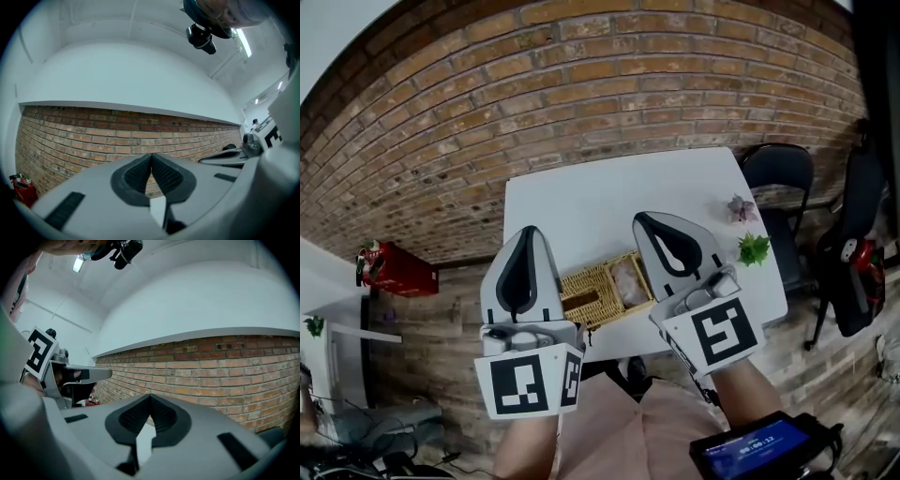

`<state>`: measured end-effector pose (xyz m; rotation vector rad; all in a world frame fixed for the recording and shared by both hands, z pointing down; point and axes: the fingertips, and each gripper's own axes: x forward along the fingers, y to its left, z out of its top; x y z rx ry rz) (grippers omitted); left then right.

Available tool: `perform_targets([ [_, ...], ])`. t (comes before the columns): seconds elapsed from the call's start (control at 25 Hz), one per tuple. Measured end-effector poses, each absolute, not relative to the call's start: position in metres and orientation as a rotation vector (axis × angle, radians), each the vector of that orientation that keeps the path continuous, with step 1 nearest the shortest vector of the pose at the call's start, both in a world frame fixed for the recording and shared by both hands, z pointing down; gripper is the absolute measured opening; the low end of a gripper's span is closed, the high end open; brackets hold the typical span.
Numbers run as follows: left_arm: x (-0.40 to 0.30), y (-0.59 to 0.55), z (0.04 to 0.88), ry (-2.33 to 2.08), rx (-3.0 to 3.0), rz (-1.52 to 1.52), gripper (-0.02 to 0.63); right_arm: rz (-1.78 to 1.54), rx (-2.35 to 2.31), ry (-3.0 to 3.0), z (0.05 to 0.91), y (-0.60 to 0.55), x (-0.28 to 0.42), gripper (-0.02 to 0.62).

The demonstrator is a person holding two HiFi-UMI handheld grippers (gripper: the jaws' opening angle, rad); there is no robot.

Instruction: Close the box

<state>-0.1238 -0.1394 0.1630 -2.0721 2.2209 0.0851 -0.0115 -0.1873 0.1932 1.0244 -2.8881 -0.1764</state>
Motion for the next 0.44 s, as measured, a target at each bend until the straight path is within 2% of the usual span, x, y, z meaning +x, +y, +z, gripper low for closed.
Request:
perform_targets([
  [0.44,-0.1257,-0.1421,0.1633,2.218,-2.073,0.068,0.012,-0.173,1.028,-2.901,0.19,-0.1893,-0.0176,-0.002],
])
